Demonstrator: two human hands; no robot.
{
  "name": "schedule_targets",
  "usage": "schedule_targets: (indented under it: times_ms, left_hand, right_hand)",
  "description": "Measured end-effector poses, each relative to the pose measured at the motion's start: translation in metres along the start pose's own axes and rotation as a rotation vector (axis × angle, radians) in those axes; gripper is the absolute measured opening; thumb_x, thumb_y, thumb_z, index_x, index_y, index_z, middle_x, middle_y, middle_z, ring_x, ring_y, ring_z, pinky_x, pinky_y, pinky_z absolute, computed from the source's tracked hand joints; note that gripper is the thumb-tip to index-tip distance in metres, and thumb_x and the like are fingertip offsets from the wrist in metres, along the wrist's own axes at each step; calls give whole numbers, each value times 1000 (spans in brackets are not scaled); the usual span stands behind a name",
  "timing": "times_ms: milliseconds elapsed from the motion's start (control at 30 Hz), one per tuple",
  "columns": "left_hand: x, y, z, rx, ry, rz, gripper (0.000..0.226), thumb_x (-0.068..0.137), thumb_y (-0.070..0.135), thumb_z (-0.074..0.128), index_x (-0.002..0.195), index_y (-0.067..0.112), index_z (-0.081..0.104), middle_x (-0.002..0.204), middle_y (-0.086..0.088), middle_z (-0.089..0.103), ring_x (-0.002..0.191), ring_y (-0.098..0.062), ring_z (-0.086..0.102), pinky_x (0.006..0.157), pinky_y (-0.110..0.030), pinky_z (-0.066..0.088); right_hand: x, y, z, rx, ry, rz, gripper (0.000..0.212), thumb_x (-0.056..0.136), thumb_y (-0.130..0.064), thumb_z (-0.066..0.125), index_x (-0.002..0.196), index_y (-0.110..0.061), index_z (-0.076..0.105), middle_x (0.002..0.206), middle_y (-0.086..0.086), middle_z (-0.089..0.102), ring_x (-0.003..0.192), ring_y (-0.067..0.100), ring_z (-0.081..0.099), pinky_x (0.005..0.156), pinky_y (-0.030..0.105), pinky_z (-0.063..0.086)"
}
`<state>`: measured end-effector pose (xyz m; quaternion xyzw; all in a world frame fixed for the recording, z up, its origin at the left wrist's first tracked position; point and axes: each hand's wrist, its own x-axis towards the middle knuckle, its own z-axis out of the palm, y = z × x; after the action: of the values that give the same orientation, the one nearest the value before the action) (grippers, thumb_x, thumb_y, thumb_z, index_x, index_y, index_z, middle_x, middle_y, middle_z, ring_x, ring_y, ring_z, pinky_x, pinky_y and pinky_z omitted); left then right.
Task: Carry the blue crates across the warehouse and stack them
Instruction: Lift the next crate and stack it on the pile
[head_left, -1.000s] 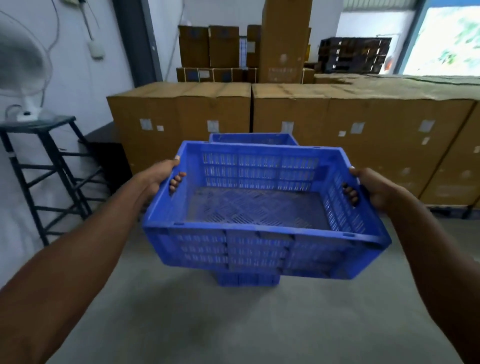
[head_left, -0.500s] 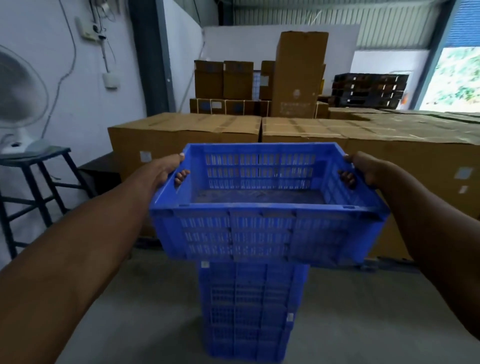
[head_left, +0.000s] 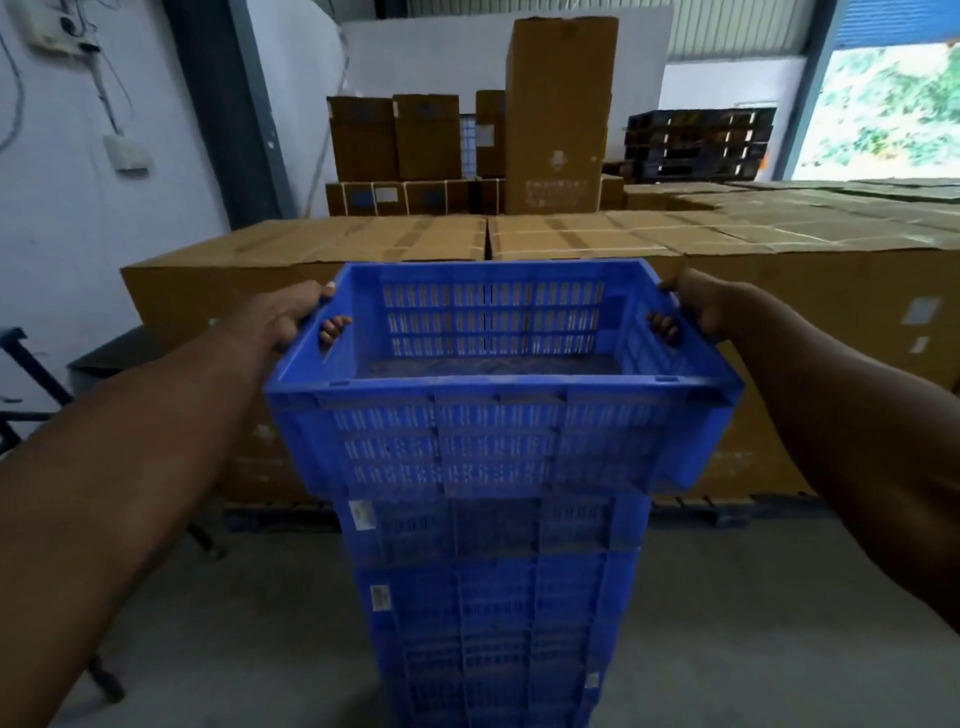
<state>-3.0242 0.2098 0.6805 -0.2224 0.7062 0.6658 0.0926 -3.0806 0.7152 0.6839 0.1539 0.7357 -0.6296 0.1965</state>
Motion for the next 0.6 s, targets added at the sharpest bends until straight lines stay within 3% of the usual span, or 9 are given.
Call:
schedule_targets:
  times_ms: [67, 333, 600]
  left_hand:
    - [21, 0, 0, -9, 0, -17, 50, 105, 52, 33, 96, 7, 54, 66, 3, 40, 54, -8, 31, 47, -19, 30]
    - [99, 3, -5, -3, 5, -106, 54, 104, 49, 33, 91, 2, 56, 59, 0, 41, 38, -9, 35, 34, -19, 33]
    - [123, 6, -8, -16, 47, -124, 51, 105, 45, 33, 91, 3, 57, 61, 1, 42, 41, -9, 34, 35, -19, 33]
  right_hand:
    - [22, -1, 2, 7, -17, 16, 50, 100, -48, 34, 88, -6, 57, 63, 2, 48, 44, 12, 43, 40, 21, 37]
    - [82, -14, 7, 45, -92, 64, 47, 101, -40, 30, 83, -3, 53, 57, 2, 44, 41, 11, 38, 38, 19, 35]
    - [118, -26, 17, 73, -151, 91, 47, 103, -41, 30, 83, -4, 52, 58, 1, 41, 41, 9, 36, 37, 19, 33]
